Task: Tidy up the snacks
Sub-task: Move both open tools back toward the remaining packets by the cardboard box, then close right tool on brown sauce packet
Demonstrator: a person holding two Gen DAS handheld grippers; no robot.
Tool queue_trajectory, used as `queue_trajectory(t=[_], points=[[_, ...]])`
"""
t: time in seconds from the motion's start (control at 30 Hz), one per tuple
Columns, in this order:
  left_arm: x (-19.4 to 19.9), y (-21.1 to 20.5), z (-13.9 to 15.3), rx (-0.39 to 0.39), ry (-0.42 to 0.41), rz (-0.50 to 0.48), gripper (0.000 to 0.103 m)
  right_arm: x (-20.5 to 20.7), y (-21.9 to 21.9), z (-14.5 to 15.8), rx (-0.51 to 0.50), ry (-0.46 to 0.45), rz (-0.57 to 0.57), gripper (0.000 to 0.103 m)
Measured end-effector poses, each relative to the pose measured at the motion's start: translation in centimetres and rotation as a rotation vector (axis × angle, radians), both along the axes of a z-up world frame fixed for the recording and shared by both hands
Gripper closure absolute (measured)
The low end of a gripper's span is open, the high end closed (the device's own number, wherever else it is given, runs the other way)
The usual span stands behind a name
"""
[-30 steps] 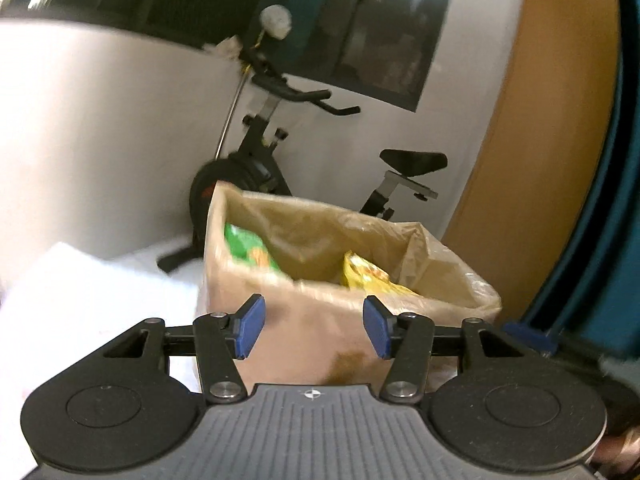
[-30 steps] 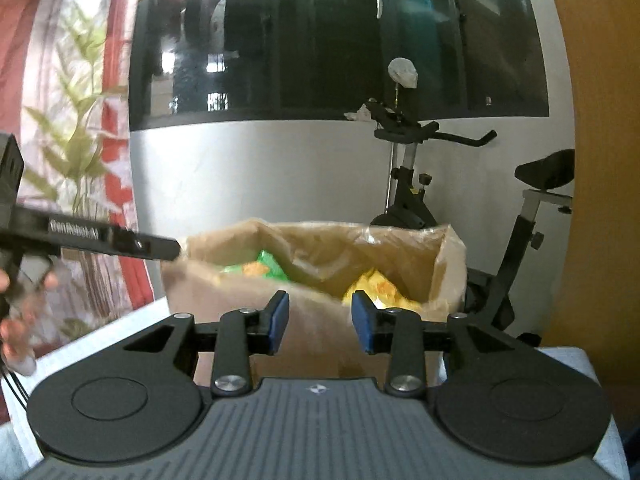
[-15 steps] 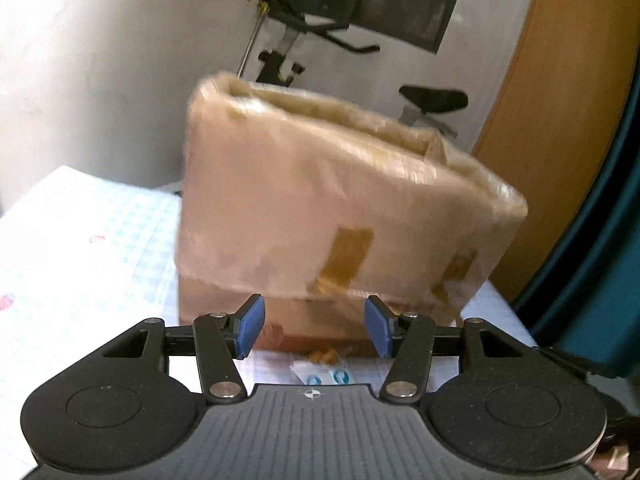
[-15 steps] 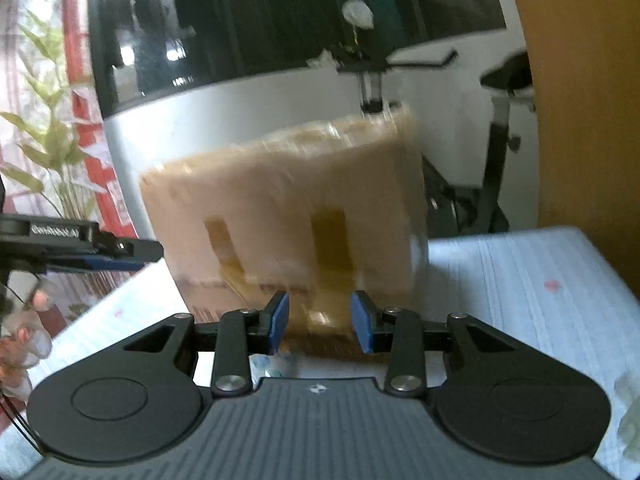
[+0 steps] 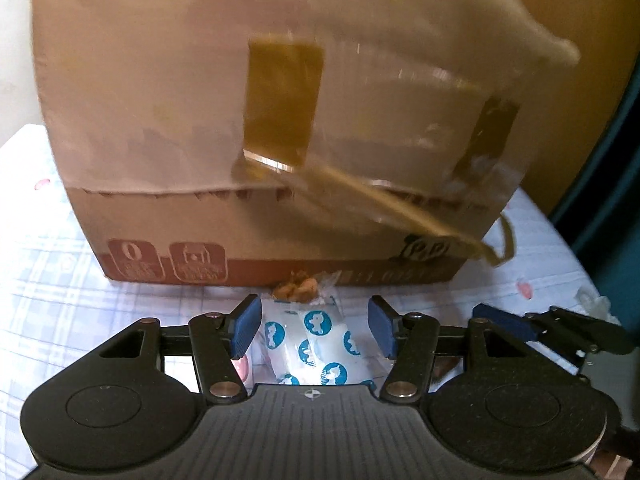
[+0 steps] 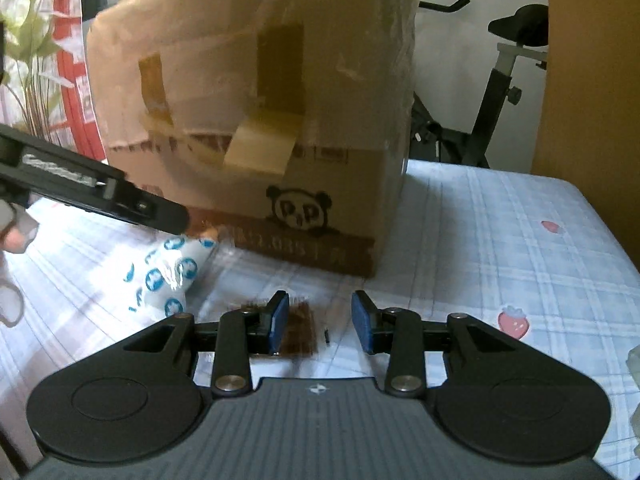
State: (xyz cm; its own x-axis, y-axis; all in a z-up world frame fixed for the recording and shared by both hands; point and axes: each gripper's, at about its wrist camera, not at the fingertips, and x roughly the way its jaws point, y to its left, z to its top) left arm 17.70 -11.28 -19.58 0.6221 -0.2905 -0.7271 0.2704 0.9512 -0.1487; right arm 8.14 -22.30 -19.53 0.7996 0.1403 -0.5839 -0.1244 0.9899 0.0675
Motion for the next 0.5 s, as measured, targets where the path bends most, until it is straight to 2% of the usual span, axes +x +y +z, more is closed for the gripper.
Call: queue_trajectory(t=[0.2, 0.3, 0.4, 0.5], points=[[0.7, -1.0, -2.1, 0.061, 0.031, 0.003, 0.041, 0.3, -0.3, -0.6, 0.027, 0.028, -0.001, 0.065], [0.4, -0.6, -3.2, 0.053, 0.065, 0.013, 0.042, 0.3, -0.2, -0.7, 0.033, 0.040, 0.026, 0.065], [-0.4, 0.0, -3.5, 0.071, 0.051, 0.016, 0.042, 0.5, -0.1, -0.8, 0.027, 0.041, 0.051, 0.060], [-1.1, 0.9, -3.6, 0.069, 0.053, 0.027, 0.042, 0.4, 0.2, -0.9, 0.018, 0.038, 0.079, 0.060]])
